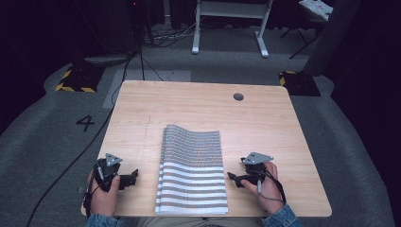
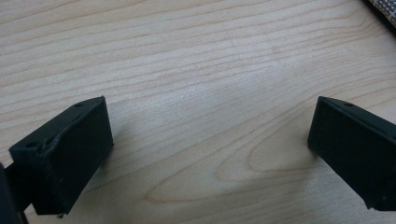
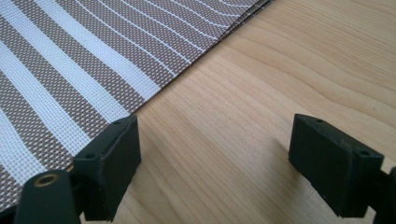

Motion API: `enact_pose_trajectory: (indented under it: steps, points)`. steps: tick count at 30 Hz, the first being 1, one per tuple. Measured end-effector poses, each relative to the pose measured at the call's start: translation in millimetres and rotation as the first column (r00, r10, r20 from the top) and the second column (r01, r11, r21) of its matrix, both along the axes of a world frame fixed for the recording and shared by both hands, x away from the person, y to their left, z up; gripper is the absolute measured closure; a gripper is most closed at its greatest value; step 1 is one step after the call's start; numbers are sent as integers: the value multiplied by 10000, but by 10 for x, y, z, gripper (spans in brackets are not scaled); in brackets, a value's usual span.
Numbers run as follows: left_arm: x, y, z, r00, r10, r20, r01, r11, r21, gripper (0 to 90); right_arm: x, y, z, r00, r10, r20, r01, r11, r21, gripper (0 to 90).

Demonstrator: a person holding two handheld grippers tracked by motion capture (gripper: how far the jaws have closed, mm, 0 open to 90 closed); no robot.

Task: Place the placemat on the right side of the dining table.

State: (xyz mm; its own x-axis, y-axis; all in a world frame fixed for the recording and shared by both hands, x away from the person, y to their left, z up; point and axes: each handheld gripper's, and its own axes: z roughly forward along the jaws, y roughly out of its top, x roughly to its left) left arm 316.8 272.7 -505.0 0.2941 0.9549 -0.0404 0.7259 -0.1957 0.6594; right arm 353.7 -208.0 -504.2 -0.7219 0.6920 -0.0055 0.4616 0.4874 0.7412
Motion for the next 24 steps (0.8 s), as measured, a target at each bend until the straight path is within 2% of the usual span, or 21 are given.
enact_pose_trajectory:
  steps: [4,8,15,20,22,24]
  points:
    - [13,1,1,10000,-90,15,90,10000,24,0,-33,18,6,9999,-165,-34,165,9999,-29,174]
    - [13,2,2,9999,-111,-4,111,9999,20,0,-36,36,31,9997,-54,-228,48,9997,-246,182]
    - [12,2,1,9999,-122,18,122,9999,44,1,-41,29,58,9994,-33,-358,21,9995,-321,248]
    - [8,-1,2,9999,-135,-20,135,9999,36,1,-36,5,88,9989,-15,-464,-4,9992,-395,367]
    - [8,-1,2,9999,-134,-20,134,9999,31,1,-32,-11,114,9982,116,-590,-140,9991,-391,481]
    - [8,-1,2,9999,-135,-20,135,9999,27,1,-29,-19,132,9977,237,-631,-263,9989,-396,471]
